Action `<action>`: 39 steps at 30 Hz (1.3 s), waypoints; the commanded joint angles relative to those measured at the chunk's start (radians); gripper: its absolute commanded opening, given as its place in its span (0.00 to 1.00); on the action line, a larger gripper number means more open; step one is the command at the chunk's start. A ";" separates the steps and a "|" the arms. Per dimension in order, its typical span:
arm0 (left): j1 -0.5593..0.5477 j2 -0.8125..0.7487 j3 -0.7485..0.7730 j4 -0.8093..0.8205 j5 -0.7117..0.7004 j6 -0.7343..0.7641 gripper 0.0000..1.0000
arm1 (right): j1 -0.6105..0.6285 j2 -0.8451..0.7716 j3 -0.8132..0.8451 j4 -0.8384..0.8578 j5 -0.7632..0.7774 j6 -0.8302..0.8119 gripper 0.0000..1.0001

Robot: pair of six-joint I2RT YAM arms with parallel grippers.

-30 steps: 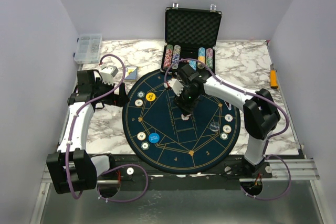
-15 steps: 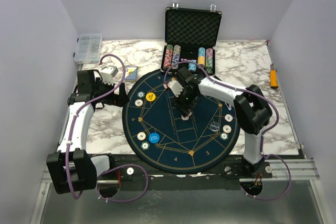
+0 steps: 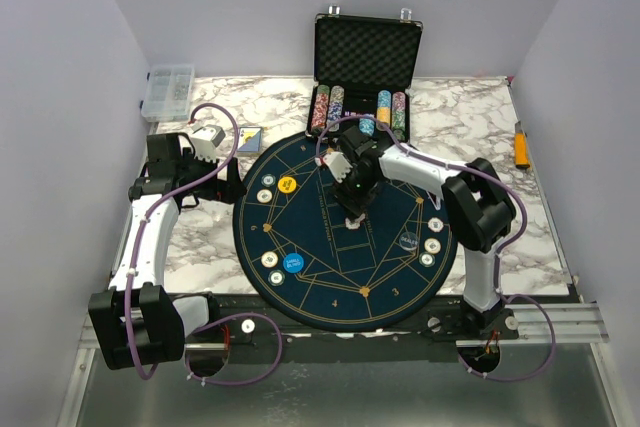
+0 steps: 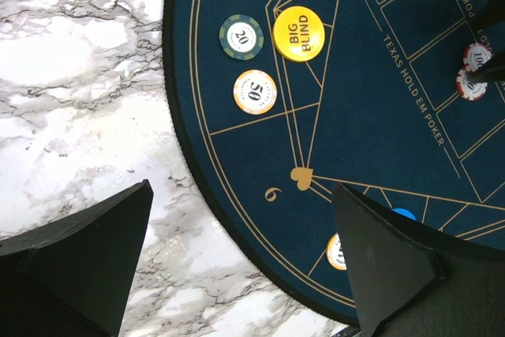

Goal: Distribute texas hold em gaming equipment

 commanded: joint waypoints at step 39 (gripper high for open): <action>-0.005 -0.018 0.018 0.001 -0.015 0.008 0.99 | -0.054 0.000 -0.052 0.016 0.017 -0.072 0.69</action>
